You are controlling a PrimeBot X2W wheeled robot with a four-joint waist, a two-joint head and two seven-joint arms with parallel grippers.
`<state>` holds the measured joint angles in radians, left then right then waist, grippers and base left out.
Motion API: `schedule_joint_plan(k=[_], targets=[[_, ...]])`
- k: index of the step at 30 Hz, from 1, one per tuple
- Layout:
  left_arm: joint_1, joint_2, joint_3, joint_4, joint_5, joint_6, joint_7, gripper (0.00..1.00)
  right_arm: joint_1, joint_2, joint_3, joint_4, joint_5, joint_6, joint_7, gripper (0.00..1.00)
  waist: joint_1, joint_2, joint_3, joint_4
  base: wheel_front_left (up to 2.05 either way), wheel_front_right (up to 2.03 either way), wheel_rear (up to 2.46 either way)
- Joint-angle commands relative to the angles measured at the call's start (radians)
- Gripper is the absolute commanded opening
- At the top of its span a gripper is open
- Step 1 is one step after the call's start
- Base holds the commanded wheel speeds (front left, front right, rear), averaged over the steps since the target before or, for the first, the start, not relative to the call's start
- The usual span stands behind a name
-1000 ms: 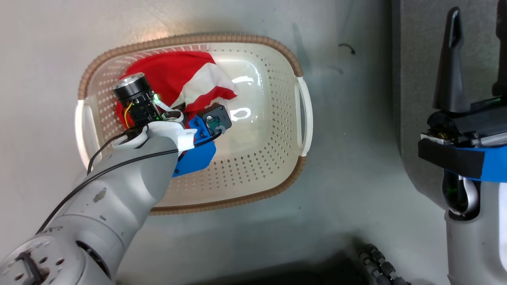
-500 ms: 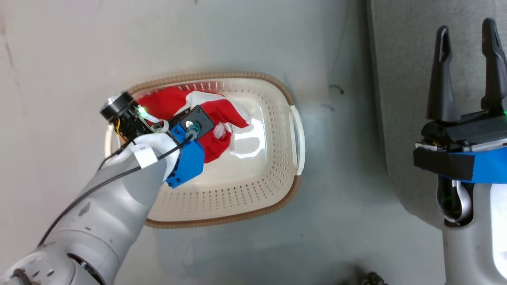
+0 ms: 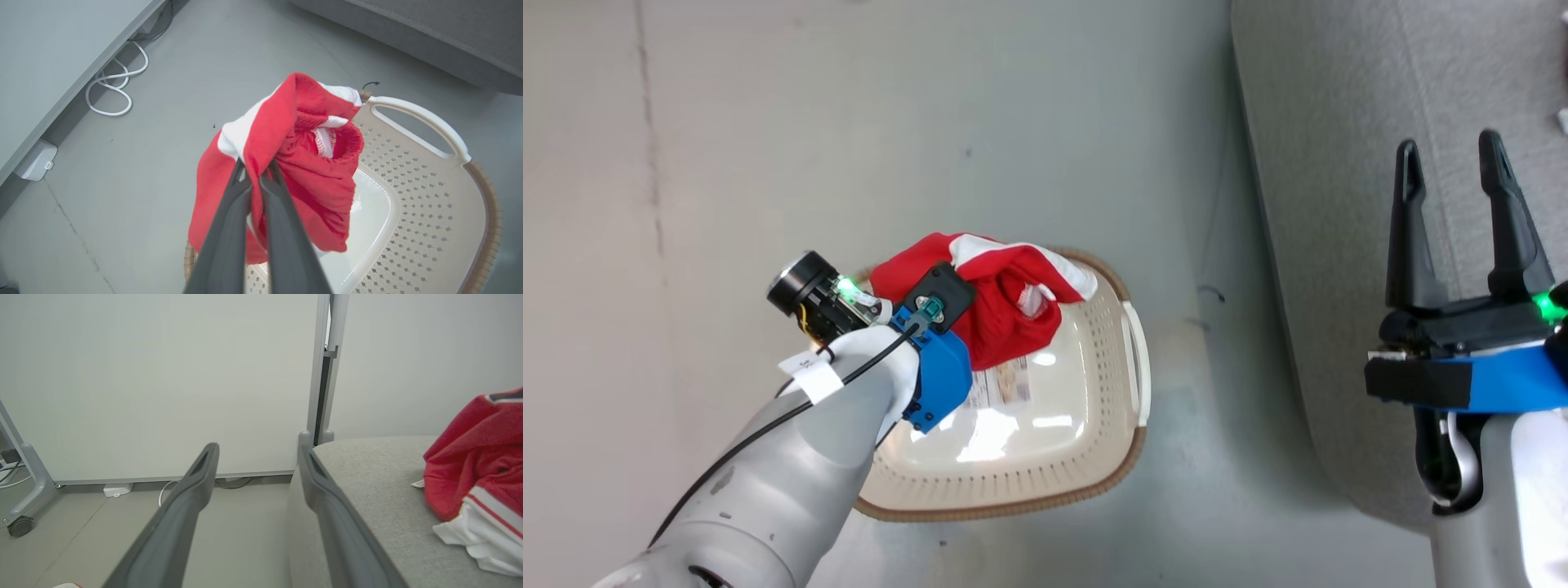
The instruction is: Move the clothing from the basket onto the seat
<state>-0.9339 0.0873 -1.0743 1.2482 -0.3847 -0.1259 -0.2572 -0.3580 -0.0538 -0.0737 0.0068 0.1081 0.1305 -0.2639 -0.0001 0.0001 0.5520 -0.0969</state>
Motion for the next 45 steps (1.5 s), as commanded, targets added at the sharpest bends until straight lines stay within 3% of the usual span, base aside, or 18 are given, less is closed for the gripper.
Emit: schedule_joint_plan(k=[1, 15, 27, 34, 45], targets=[[0.017, -0.001, 0.016, -0.016, -0.016, -0.003, -0.007, 0.0, 0.025, -0.006, -0.005, 0.007, 0.001, 0.0, -0.001, 1.0, 0.0001, -0.0001, -0.074, 0.024, 0.0, 0.0, 0.0], [0.129, 0.054, 0.198, -0.251, -0.117, 0.004, -0.009, 0.0, 0.126, -0.015, -0.012, 0.058, 0.002, 0.0, -0.001, 1.0, 0.0001, -0.0001, -0.276, 0.072, 0.0, 0.0, 0.0], [0.228, 0.073, 0.374, -0.459, -0.106, 0.018, -0.009, 0.0, 0.193, -0.01, -0.01, 0.078, 0.009, 0.0, -0.001, 1.0, 0.0001, -0.0001, -0.394, 0.087, 0.0, 0.0, 0.0], [0.283, 0.056, 0.404, -0.559, -0.08, 0.012, -0.009, 0.0, 0.234, -0.005, -0.006, 0.089, 0.011, 0.0, -0.001, 1.0, 0.0001, -0.0001, -0.452, 0.094, 0.0, 0.0, 0.0], [0.343, 0.056, 0.375, -0.656, -0.056, 0.006, -0.008, 0.0, 0.279, -0.001, 0.006, 0.093, 0.017, 0.0, -0.001, 1.0, 0.0001, -0.0001, -0.511, 0.108, 0.0, 0.0, 0.0]])
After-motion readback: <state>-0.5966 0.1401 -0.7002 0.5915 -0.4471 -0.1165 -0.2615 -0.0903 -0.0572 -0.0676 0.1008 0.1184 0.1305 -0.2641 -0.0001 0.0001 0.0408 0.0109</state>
